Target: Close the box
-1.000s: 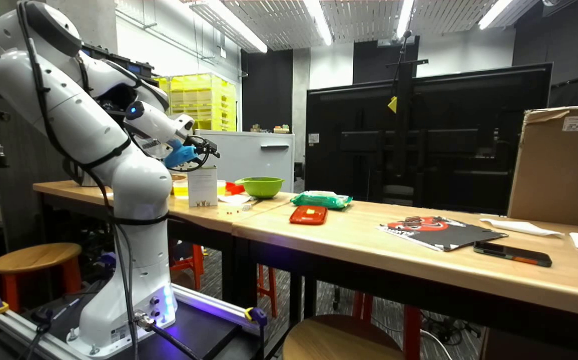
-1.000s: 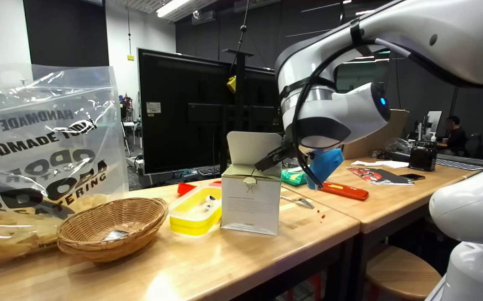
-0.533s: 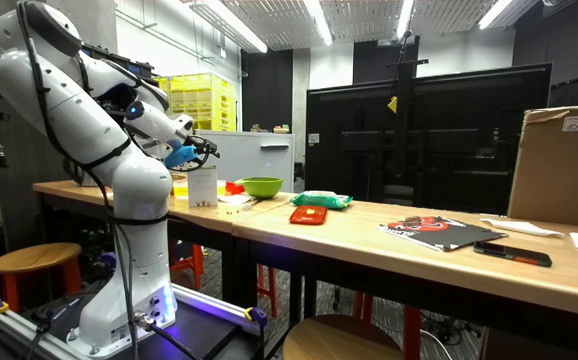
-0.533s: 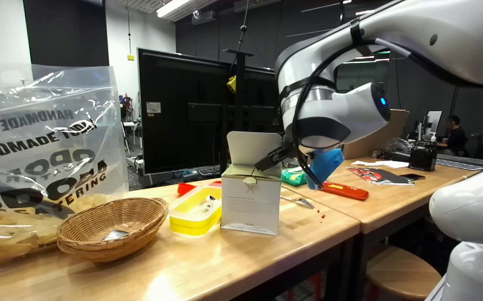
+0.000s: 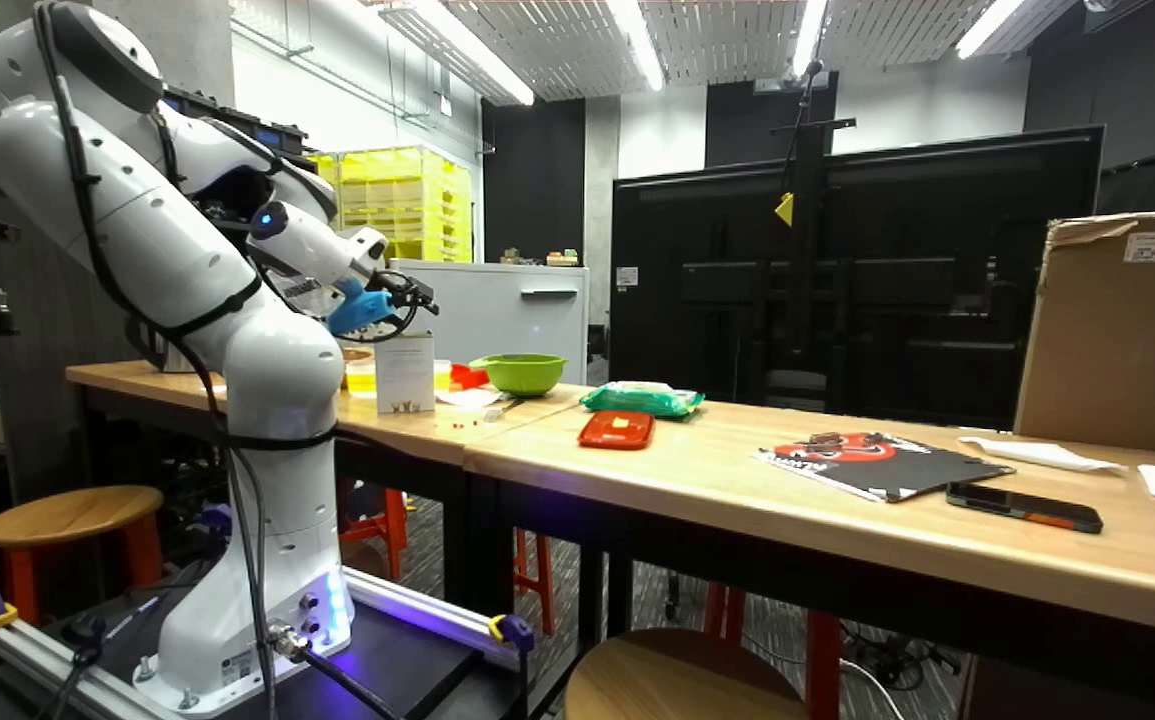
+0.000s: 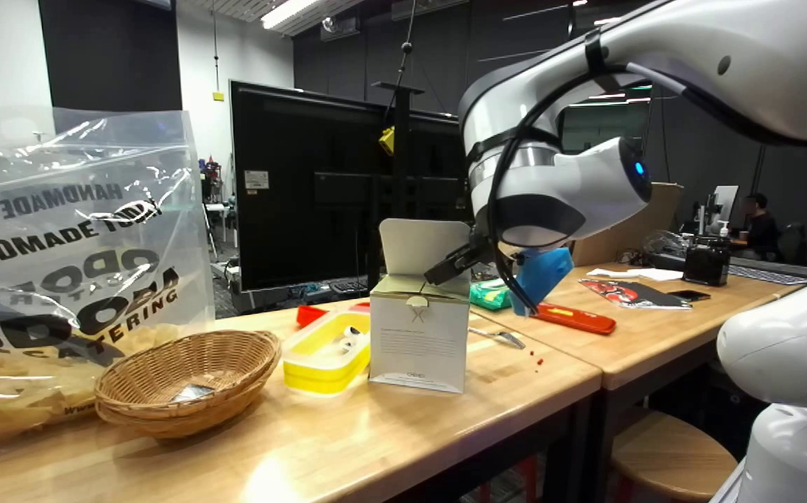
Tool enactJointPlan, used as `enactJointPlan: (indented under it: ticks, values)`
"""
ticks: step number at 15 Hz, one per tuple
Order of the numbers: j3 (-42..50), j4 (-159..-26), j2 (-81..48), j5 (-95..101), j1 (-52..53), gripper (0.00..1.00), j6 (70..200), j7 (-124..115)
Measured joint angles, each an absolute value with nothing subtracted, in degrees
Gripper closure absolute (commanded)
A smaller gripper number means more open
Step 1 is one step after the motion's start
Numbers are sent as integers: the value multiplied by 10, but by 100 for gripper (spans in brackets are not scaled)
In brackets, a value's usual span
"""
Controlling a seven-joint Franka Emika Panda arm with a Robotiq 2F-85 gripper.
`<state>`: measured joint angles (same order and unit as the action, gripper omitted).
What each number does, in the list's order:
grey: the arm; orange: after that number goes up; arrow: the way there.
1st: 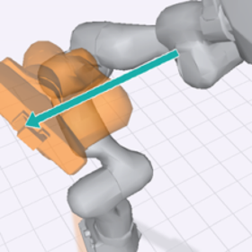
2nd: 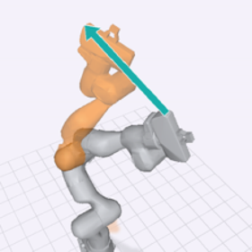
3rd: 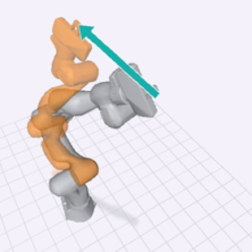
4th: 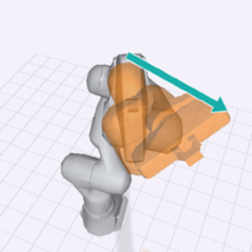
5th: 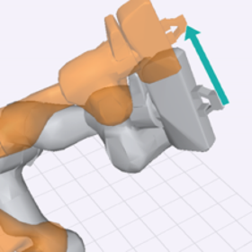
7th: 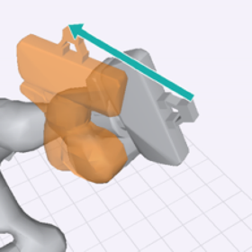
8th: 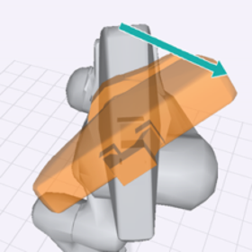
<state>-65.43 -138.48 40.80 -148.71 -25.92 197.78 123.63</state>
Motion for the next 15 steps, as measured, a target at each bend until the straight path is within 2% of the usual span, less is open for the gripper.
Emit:
enactJointPlan:
  ticks: [15]
  values:
    - [-710, -1368, 513, -1488, -245, 0, 1978, 1202]
